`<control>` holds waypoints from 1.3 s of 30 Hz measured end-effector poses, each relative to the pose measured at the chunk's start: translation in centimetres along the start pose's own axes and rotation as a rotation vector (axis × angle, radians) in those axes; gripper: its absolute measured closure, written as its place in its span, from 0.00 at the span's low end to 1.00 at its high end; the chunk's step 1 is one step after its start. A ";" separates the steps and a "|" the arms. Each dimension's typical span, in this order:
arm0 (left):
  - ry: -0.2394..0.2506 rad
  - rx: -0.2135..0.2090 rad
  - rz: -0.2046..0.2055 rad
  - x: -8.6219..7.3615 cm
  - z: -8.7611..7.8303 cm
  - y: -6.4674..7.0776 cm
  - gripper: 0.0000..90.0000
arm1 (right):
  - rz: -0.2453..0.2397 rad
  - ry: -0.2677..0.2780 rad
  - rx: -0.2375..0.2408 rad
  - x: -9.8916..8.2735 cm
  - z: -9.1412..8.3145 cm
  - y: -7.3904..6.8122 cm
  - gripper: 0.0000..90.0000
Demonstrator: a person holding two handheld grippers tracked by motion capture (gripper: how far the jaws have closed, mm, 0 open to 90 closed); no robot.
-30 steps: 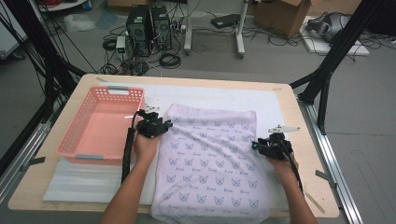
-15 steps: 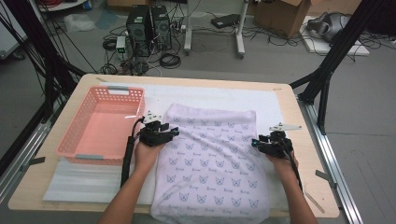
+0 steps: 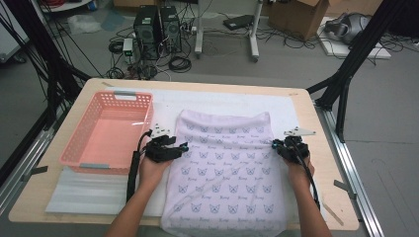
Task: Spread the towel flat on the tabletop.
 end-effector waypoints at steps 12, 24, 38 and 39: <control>-0.070 0.105 0.133 -1.5 -0.7 0.9 0.80 | 0.002 0.011 0.107 -1.6 -3.9 -1.5 0.69; -0.029 0.156 -0.025 -0.8 -0.6 -0.1 0.97 | -0.090 -0.059 0.031 -2.9 -4.1 -3.1 0.98; -0.050 -0.006 -0.035 -4.4 -5.6 0.6 0.61 | 0.019 0.051 0.066 -4.8 -7.8 -3.7 0.72; -0.046 -0.008 -0.032 -4.8 -6.0 0.8 0.61 | 0.009 0.051 0.067 -5.0 -8.3 -4.0 0.72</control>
Point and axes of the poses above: each handheld gripper's, and its own axes: z roughly forward along the jaws, x roughly out of its top, y roughly to its right, the point moved 2 cm from there along z, roughly forward along the jaws, and after that the axes turned 11 degrees about -z, right-handed, at the moved point
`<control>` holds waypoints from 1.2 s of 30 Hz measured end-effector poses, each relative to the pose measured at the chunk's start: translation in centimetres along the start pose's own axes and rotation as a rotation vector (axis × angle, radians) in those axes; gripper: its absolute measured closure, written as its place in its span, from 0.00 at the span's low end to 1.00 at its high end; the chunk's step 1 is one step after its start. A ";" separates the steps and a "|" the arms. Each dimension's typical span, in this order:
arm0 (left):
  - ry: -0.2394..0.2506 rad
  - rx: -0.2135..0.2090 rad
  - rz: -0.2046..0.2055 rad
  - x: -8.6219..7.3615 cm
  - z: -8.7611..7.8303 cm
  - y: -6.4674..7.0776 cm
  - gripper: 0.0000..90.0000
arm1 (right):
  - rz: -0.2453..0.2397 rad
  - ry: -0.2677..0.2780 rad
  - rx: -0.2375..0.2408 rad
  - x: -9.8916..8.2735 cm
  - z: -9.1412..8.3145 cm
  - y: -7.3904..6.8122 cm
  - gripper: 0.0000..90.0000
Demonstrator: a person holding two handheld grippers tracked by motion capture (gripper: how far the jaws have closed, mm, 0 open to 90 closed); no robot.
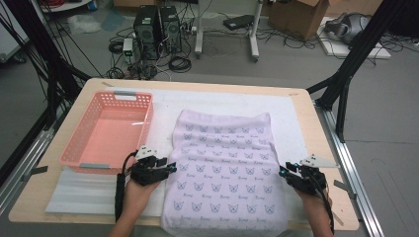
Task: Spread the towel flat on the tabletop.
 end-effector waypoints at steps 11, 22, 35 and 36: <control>-0.035 -0.048 0.081 -3.5 -3.0 2.2 0.66 | -0.016 -0.009 0.041 -2.2 -3.3 -2.7 0.70; -0.010 -0.048 0.060 -5.2 -4.1 2.4 0.61 | -0.003 -0.030 0.092 -3.2 -4.4 -4.1 0.65; -0.024 0.003 0.122 -6.7 -5.6 3.4 0.98 | -0.017 -0.118 0.111 -4.4 -5.7 -5.1 0.98; -0.030 -0.003 0.131 -7.1 -6.0 3.4 0.98 | -0.019 -0.119 0.114 -4.6 -5.9 -5.2 0.98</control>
Point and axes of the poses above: each handheld gripper's, and its own axes: z roughly forward along the jaws, x roughly out of its top, y roughly to its right, the point moved 2 cm from there along z, roughly forward along the jaws, and after that the axes turned 11 degrees about -z, right-handed, at the moved point
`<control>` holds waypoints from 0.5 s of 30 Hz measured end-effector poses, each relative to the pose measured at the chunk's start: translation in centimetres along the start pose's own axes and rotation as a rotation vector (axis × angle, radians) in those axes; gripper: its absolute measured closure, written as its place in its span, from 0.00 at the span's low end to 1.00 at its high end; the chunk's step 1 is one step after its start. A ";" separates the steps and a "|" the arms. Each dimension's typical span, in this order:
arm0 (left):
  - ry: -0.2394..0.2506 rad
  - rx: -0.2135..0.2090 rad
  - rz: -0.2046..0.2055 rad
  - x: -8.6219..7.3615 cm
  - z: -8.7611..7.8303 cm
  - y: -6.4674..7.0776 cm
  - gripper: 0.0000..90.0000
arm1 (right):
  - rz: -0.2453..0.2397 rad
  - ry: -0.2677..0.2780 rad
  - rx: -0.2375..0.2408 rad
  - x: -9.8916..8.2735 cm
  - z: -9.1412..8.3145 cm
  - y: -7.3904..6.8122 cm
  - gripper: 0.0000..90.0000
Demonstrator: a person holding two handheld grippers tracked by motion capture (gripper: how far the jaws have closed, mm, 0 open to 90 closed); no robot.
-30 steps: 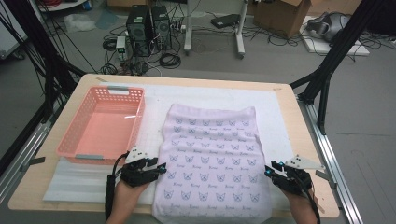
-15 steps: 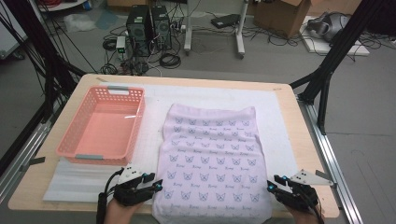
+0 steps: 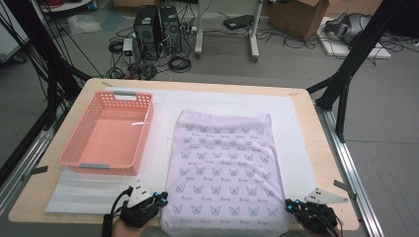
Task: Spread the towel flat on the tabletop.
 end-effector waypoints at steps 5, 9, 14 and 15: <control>-0.011 -0.014 0.022 -0.9 -1.1 0.4 0.97 | -0.018 -0.010 0.006 -0.9 -1.0 -0.6 0.99; 0.017 -0.021 -0.009 -0.7 -0.9 0.4 0.84 | -0.024 -0.009 0.014 -1.2 -1.5 -1.1 0.86; 0.092 -0.051 -0.042 1.3 0.1 -1.0 0.65 | 0.008 0.081 -0.035 0.3 -1.1 -0.3 0.71; 0.093 -0.053 -0.043 1.5 0.2 -1.2 0.65 | 0.016 0.082 -0.048 0.7 -0.8 0.0 0.71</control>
Point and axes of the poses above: each handheld gripper's, and its own axes: z roughly forward along the jaws, x roughly out of its top, y roughly to its right, the point moved 2 cm from there along z, roughly forward along the jaws, and after that the axes turned 11 degrees about -z, right-handed, at the moved point
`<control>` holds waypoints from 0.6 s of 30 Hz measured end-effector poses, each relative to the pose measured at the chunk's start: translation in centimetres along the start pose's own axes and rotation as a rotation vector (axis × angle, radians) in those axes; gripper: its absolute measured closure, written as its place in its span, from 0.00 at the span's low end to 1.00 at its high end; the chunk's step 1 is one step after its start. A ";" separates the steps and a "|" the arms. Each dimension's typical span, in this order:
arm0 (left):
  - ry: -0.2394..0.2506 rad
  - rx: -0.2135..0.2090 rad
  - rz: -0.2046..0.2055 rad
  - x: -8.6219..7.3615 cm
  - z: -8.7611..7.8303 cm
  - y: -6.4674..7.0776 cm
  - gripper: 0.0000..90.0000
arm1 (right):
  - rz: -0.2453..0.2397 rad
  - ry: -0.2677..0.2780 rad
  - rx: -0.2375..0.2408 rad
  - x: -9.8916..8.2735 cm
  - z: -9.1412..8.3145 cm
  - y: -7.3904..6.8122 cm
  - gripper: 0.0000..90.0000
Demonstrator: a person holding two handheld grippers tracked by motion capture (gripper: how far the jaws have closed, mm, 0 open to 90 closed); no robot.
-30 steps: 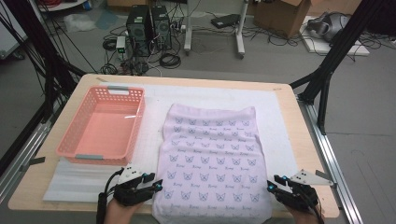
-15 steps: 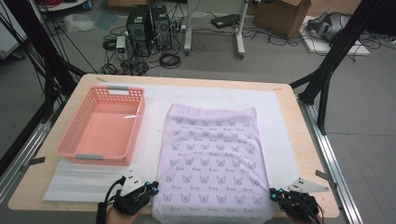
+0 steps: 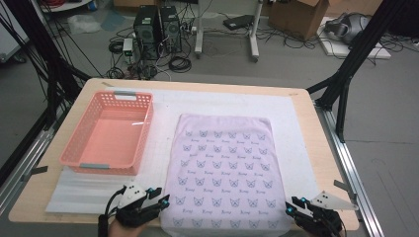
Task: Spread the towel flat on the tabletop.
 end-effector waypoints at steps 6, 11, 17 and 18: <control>-0.056 0.009 -0.031 0.8 2.3 -0.9 0.77 | 0.017 -0.047 -0.021 1.1 2.6 0.9 0.73; -0.071 0.066 0.025 0.6 2.6 -0.1 0.92 | 0.031 -0.070 -0.009 1.2 3.5 1.1 0.97; -0.080 0.094 0.030 0.3 1.8 0.1 0.97 | 0.006 -0.086 -0.012 1.1 3.1 1.1 0.98; -0.082 0.091 0.027 0.2 1.5 -0.1 0.97 | 0.006 -0.086 -0.012 0.9 2.8 1.3 0.98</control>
Point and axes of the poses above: each handheld gripper's, and its own axes: z roughly forward along the jaws, x roughly out of its top, y roughly to its right, the point moved 2 cm from there along z, roughly forward along the jaws, and after that the axes turned 11 degrees about -z, right-handed, at the moved point
